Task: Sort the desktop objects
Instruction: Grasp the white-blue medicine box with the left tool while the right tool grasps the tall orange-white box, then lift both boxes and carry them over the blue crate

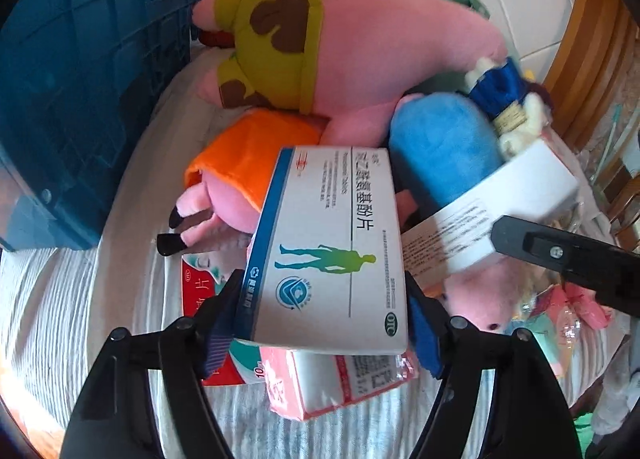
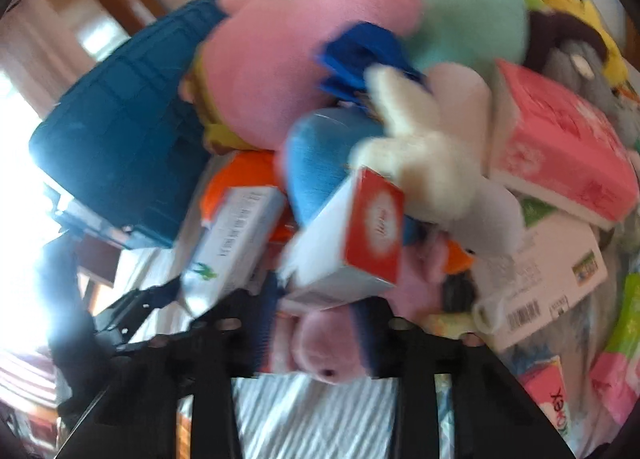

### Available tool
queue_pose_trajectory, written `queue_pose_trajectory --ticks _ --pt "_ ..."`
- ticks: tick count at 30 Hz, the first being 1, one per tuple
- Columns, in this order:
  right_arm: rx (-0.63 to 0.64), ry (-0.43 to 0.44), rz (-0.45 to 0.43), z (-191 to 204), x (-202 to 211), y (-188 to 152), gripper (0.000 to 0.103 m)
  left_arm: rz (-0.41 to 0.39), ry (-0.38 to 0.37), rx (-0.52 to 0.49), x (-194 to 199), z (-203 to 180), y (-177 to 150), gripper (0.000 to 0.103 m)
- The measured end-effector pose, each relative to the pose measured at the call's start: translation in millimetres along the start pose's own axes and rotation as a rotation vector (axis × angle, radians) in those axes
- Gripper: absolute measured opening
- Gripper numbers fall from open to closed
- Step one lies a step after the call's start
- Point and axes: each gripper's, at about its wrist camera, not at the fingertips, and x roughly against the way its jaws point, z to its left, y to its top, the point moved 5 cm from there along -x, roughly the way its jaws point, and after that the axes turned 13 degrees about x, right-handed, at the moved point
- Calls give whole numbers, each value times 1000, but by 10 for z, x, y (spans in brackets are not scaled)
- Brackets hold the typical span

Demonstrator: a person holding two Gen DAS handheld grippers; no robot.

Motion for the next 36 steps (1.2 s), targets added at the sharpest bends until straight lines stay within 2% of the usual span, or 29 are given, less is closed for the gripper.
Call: queue_pose_trajectory --ticks 6,13,21,31,33,36 --pt "36 4 -48 82 228 163 27 -69 -32 -6 362 -77 114 72" --pt "68 -26 -38 134 302 185 27 -50 -14 13 320 -54 14 72" --pt "63 4 -13 124 156 76 26 -57 -19 26 322 -38 -35 72" --pt "132 12 -106 307 550 425 25 -199 -39 21 962 -112 365 72" --pt "151 17 -128 368 644 510 20 -224 -39 21 1085 -115 424 72" --pt "172 -3 -108 438 643 612 17 -249 -33 25 1219 -110 497 72"
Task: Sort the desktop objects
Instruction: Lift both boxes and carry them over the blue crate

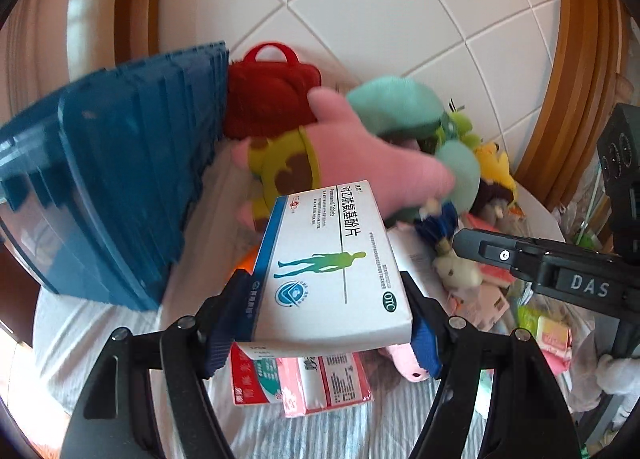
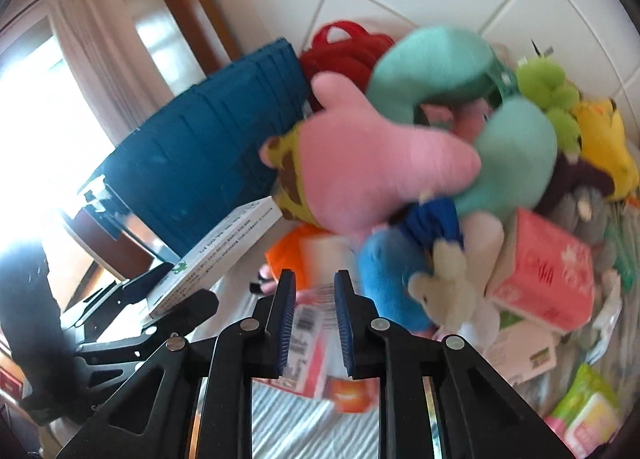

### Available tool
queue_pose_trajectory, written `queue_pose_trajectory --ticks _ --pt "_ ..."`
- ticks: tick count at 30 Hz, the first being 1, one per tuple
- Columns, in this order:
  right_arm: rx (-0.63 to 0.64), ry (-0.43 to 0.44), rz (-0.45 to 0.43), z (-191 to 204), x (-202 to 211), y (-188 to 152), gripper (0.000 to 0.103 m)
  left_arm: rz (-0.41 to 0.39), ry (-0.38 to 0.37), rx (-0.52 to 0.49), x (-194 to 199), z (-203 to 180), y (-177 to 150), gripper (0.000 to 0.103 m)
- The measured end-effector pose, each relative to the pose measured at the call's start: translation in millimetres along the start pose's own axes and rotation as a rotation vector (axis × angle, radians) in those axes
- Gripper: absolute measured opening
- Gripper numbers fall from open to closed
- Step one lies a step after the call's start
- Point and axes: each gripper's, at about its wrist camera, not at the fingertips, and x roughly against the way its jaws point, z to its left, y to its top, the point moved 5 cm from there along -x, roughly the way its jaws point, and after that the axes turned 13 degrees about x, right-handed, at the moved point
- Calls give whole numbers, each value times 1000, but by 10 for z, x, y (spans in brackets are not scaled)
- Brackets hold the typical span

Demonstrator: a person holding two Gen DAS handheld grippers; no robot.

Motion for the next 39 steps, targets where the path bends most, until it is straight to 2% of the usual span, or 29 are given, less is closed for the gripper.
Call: queue_pose_trajectory --ticks 4,9,16,21,23,26,28,29,34,39 --pt "-4 -10 40 -20 -76 -38 18 -5 19 13 55 103 15 72" --pt "6 -5 122 -6 -349 -266 43 38 56 51 -52 345 -143 72" --pt "0 -22 197 -76 -702 -537 43 93 93 75 -276 527 -361 72" --pt "13 -3 207 -100 -875 -631 57 130 107 86 -519 533 -483 72" --pt "33 -1 204 -86 -940 -635 58 144 113 91 -603 526 -529 72" --pt "66 5 208 -50 -1023 -635 58 159 125 98 -692 532 -586 72" --pt "82 13 216 -20 -1083 -645 41 164 134 101 -724 545 -621 72" --pt "89 20 223 -1 -1116 -655 26 165 137 104 -731 554 -634 72" --pt "96 35 240 -3 -1272 -714 24 158 156 109 -723 577 -668 72" --pt "122 36 208 56 -1060 -675 23 127 153 120 -548 541 -623 72"
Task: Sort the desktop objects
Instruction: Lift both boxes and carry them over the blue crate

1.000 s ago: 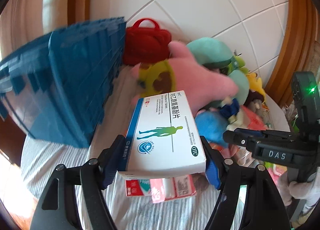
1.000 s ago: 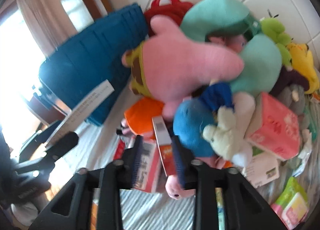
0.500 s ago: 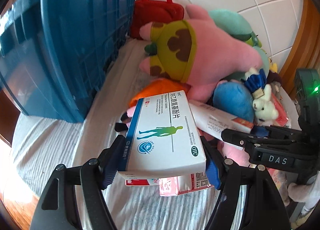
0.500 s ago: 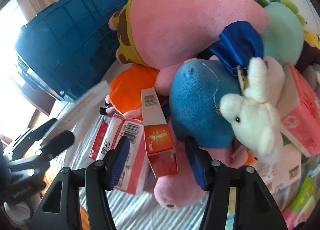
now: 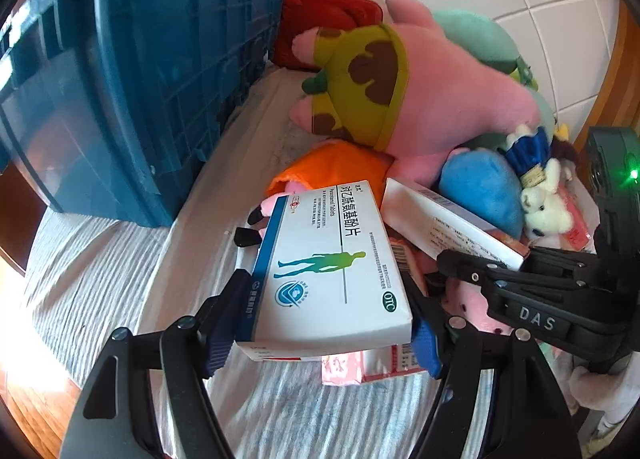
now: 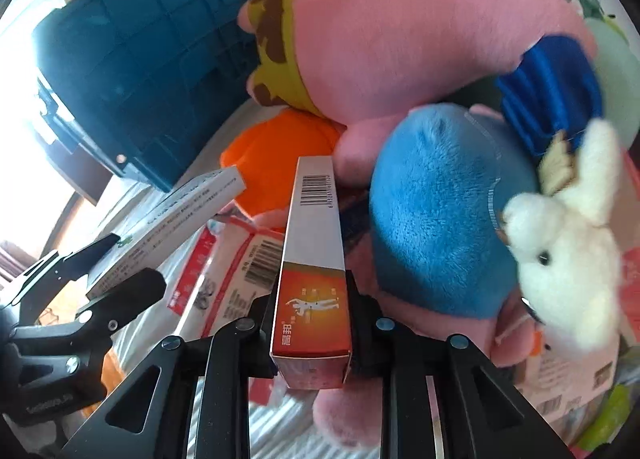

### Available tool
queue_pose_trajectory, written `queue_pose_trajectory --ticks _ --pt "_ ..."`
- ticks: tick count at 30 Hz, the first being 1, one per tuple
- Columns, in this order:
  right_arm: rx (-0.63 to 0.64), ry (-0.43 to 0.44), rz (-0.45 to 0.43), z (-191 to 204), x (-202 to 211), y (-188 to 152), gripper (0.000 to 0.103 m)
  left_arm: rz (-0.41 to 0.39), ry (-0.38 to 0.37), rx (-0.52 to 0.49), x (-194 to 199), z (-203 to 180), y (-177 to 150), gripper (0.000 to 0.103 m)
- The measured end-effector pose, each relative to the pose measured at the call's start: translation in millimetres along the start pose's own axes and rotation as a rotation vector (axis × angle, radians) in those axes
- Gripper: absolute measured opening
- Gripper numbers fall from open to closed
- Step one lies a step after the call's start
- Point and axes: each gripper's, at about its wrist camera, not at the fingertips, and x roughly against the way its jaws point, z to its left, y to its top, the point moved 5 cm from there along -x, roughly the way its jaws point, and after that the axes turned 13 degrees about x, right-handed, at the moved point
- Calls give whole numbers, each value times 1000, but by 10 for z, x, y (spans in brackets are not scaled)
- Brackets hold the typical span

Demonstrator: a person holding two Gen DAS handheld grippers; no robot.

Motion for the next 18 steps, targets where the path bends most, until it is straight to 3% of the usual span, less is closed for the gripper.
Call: queue_pose_trajectory --ticks 6,18 --pt "26 -3 -73 79 460 136 23 -89 -19 -14 467 -140 184 72" --pt "134 15 -285 414 1530 767 23 -303 -15 -4 1494 -262 618 72"
